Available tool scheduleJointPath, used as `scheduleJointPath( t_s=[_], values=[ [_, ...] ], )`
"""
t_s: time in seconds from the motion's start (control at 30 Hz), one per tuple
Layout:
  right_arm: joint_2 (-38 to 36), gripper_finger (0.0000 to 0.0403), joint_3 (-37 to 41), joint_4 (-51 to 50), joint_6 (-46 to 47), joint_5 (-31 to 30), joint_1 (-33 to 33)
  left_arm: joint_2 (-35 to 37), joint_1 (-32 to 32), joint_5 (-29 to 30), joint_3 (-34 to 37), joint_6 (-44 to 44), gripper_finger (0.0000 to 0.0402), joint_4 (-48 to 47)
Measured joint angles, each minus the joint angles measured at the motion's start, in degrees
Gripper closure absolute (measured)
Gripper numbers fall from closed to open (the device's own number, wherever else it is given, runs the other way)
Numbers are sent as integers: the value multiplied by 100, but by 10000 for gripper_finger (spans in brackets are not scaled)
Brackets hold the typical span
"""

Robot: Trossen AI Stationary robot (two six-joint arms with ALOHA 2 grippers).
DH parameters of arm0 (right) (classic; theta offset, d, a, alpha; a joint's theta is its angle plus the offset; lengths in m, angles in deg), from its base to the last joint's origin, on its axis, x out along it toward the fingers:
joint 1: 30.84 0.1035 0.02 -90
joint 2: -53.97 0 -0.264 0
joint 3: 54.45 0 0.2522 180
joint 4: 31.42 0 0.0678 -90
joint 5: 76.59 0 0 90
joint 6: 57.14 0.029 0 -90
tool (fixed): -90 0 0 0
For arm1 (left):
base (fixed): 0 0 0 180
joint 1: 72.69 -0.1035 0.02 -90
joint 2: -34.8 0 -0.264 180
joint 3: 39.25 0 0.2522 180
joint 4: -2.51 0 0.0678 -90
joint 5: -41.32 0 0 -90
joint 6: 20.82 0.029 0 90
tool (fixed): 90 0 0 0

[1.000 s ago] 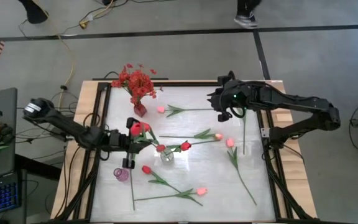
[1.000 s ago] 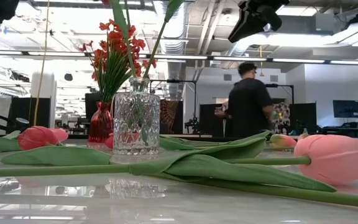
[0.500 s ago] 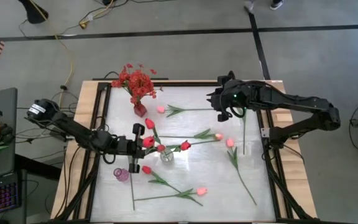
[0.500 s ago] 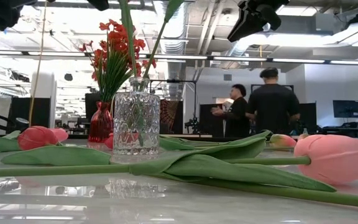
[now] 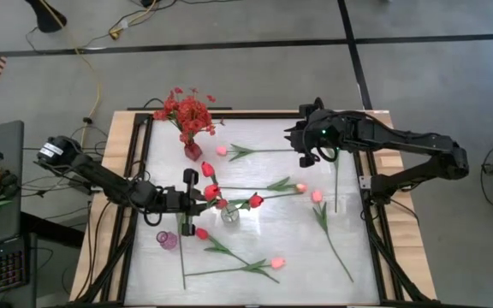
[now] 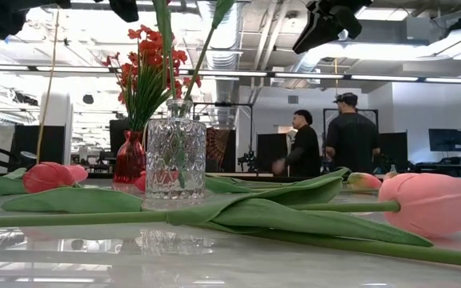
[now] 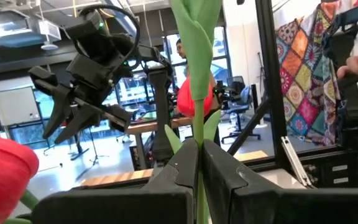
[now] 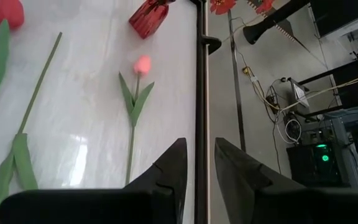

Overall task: Sort flowers into vase by color
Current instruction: Put the red flower into the transparent vase

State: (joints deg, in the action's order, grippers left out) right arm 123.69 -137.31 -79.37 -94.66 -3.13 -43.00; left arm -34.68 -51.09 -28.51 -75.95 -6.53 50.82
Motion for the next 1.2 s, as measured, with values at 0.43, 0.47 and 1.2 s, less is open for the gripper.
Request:
scheduleJointPath(
  t_s=[0.43,0.47,1.2],
  values=[
    [2,295,0,44,-2,4,0,-734,-11,-25,0,-18,401,992],
    [2,295,0,42,-4,4,0,-736,-11,-23,0,-20,401,986],
    [2,295,-4,39,-44,4,0,-1318,-256,-41,0,-598,401,848]
  ],
)
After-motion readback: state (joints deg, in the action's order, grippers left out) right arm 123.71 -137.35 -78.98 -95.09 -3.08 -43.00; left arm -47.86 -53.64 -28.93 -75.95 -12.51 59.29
